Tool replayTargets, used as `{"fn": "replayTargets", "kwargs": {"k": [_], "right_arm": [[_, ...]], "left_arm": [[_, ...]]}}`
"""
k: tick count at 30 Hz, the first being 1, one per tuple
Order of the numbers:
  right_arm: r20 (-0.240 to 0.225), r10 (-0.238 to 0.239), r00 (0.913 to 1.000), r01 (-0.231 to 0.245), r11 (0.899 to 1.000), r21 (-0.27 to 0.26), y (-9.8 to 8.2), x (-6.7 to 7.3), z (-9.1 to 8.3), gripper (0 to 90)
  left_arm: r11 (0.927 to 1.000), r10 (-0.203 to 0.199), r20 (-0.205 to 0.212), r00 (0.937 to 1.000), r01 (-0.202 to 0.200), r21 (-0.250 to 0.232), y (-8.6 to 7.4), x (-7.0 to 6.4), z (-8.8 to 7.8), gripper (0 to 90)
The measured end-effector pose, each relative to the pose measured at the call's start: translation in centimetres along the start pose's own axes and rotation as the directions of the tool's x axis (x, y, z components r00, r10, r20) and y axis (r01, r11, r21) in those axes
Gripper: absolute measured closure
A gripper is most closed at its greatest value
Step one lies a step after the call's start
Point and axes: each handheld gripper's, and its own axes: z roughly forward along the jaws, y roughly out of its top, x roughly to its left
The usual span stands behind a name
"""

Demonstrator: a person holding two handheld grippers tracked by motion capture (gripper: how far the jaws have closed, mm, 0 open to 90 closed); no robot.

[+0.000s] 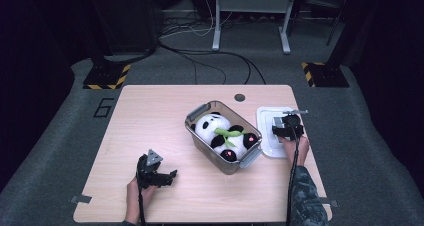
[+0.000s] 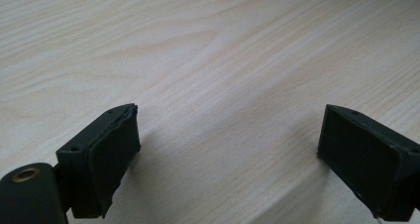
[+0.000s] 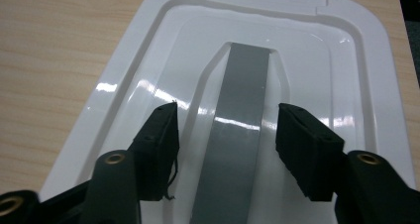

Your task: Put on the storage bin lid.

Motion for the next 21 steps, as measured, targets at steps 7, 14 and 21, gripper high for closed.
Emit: {"fn": "replayTargets", "kwargs": {"k": [7,14,21], "right_arm": [[0.045,-0.025,0.9987,0.025,1.0,-0.007,-0.1,0.3,0.1,63.6],[0.039,-0.037,0.9986,0.037,0.999,-0.021,-0.1,0.2,-0.1,66.6],[0.008,-0.047,0.9989,0.047,0.998,-0.035,0.3,0.3,-1.0,66.6]], "left_arm": [[1.0,-0.003,0.002,1.0,0.003,-0.003,0.0,0.0,0.0,8.8],[1.0,-0.001,0.003,1.0,0.001,-0.002,0.0,0.0,0.0,8.8],[1.0,0.001,0.003,1.0,-0.001,-0.004,0.0,0.0,0.0,8.8]]}}
